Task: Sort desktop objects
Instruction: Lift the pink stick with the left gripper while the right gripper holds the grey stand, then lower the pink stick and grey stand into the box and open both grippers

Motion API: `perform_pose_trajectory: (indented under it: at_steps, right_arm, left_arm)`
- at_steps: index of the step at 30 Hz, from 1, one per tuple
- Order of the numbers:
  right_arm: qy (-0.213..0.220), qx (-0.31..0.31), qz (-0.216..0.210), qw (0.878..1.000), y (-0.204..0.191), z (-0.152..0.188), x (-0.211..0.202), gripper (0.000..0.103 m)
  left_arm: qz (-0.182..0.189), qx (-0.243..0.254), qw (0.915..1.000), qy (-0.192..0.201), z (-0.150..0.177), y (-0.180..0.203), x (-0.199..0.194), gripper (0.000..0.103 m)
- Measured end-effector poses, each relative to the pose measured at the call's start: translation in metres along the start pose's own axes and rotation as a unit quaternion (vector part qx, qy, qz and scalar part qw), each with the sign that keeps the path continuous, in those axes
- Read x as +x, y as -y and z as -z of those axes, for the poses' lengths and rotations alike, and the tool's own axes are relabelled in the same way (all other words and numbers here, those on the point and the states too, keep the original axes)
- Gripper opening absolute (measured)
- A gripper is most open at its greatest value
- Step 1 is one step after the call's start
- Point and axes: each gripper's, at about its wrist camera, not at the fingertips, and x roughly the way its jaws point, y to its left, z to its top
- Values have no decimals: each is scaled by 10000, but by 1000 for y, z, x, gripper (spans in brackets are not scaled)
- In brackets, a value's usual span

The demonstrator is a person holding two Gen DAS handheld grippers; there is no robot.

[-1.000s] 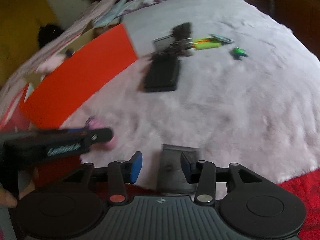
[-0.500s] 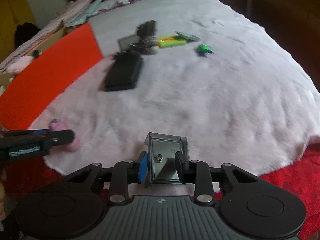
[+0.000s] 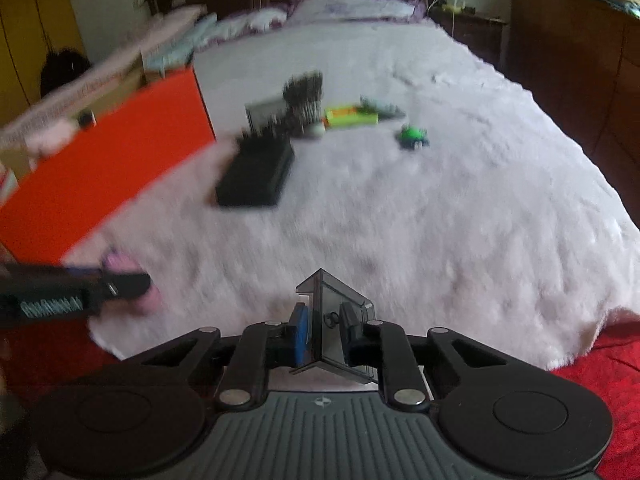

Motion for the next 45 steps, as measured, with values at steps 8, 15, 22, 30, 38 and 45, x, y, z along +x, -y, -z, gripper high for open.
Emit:
perform_pose_trajectory:
  at_steps: [8,15,22,30,38,45]
  right_arm:
    - [268,121,-626,9976,-17,-29,-14,18]
    - [385,-260,-1033,9936,-59,-62,-8,18]
    - [527,-631,-1464,9858,-105,-99,-2,18]
    - [801,-1076,-1801,9745,-161,-154,7,18]
    - [757,-1259,-1873,9713,-213,-200,44,18]
    - [721,-1432,-1843,9697,-239,-209,61,18]
  left_arm:
    - [40,-20,9994,355,-18,-2,-26,28]
    - [-334,-149,9982,477,-37,-21,-44,28]
    - [-827,-373,9927,790,-68,-59,-63,28]
    - [-1249,-512,9828,1258,-120,-101,-86,28]
    - [-1688,-733,9757,1192,-154,-138,-71,28]
    - [-1751,-858,9747,1095,-151,-149,-63,28]
